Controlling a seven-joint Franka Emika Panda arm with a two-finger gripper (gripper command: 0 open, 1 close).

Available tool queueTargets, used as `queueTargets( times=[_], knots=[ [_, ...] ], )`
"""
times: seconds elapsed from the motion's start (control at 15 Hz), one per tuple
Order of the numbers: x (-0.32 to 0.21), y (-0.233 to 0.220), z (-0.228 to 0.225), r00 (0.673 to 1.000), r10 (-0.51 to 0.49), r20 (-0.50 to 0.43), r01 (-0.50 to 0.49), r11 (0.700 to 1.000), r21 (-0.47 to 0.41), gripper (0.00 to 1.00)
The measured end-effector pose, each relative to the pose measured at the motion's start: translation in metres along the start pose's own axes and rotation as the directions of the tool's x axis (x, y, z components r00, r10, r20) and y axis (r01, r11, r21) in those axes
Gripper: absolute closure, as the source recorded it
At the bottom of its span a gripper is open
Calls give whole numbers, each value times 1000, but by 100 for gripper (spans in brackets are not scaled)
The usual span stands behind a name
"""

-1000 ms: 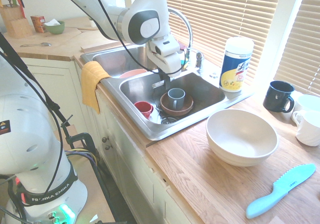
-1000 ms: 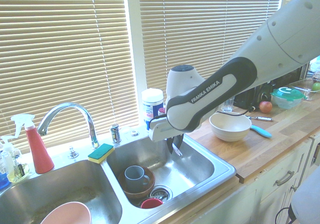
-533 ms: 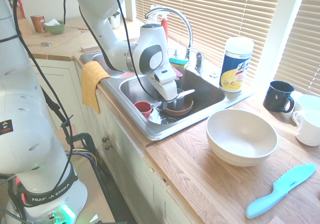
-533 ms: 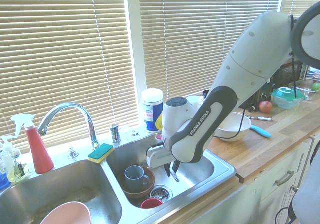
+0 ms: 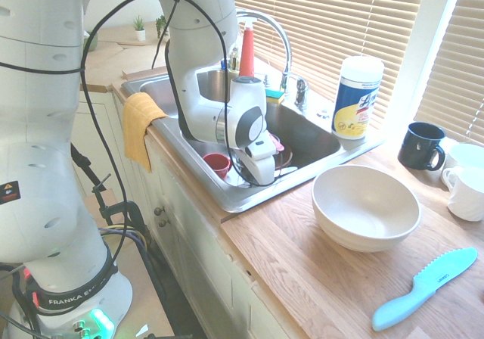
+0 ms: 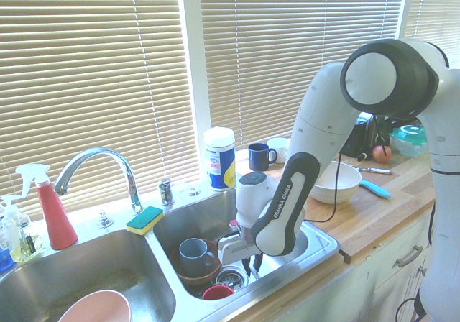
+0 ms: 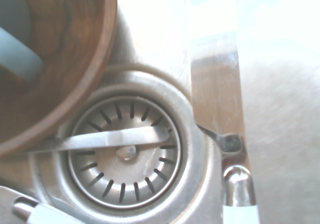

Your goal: Put the knife into the sink

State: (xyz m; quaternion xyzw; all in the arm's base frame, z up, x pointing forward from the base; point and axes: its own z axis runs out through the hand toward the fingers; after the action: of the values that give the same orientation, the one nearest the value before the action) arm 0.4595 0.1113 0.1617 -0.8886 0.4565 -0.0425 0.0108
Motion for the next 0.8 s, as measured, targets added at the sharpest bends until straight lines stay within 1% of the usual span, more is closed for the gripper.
queueTargets(
  times=[0.33, 0.4, 0.8],
  knots=[
    [-7, -9, 14, 1000, -9, 12, 9, 1000, -7, 100],
    [-7, -11, 16, 1000, -7, 15, 7, 1000, -8, 0],
    [-3, -16, 31, 1000, 17, 26, -16, 1000, -18, 0]
  ],
)
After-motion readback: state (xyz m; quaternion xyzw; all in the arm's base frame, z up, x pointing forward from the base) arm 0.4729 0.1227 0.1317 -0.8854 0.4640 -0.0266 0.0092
